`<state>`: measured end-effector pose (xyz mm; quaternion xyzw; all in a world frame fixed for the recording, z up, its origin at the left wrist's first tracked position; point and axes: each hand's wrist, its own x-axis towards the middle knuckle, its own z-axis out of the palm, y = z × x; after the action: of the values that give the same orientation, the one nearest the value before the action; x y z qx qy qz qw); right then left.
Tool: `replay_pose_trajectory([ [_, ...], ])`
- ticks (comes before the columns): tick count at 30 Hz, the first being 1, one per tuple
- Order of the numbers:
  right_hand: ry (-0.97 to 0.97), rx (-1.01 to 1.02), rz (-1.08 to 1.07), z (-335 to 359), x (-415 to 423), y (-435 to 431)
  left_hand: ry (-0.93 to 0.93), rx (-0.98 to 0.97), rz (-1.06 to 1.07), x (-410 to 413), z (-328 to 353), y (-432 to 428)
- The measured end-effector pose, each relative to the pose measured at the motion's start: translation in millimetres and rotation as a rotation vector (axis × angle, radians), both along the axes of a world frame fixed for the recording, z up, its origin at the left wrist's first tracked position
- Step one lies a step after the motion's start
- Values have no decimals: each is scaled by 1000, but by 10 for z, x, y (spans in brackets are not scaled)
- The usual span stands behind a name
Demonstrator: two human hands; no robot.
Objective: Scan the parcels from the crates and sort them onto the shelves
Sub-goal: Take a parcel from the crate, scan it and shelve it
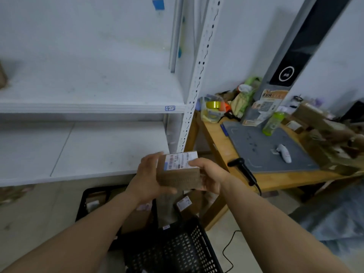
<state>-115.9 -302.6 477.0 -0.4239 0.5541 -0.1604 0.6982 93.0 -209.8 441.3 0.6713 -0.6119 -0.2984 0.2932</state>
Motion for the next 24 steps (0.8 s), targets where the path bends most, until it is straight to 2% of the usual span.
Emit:
replay_pose_trajectory([
  [3, -134, -49, -8, 84, -181, -146, 557, 203, 260, -4, 103, -70],
  [5, -229, -77, 41, 168, -272, -189, 780, 300, 254, -13, 136, -101],
  [7, -293, -101, 88, 225, -363, -216, 913, 350, 205, -73, 172, -124],
  [12, -347, -123, 180, 300, -538, -294, 986, 306, 66, -353, 294, -173],
  [16, -338, -140, 210, 316, -672, -388, 988, 244, 154, -464, 420, -226],
  [21, -180, -164, 292, 360, -735, -448, 848, 238, 200, -480, 476, -364],
  [24, -221, -139, 335, 319, -783, -465, 948, 149, 312, -554, 466, -472],
])
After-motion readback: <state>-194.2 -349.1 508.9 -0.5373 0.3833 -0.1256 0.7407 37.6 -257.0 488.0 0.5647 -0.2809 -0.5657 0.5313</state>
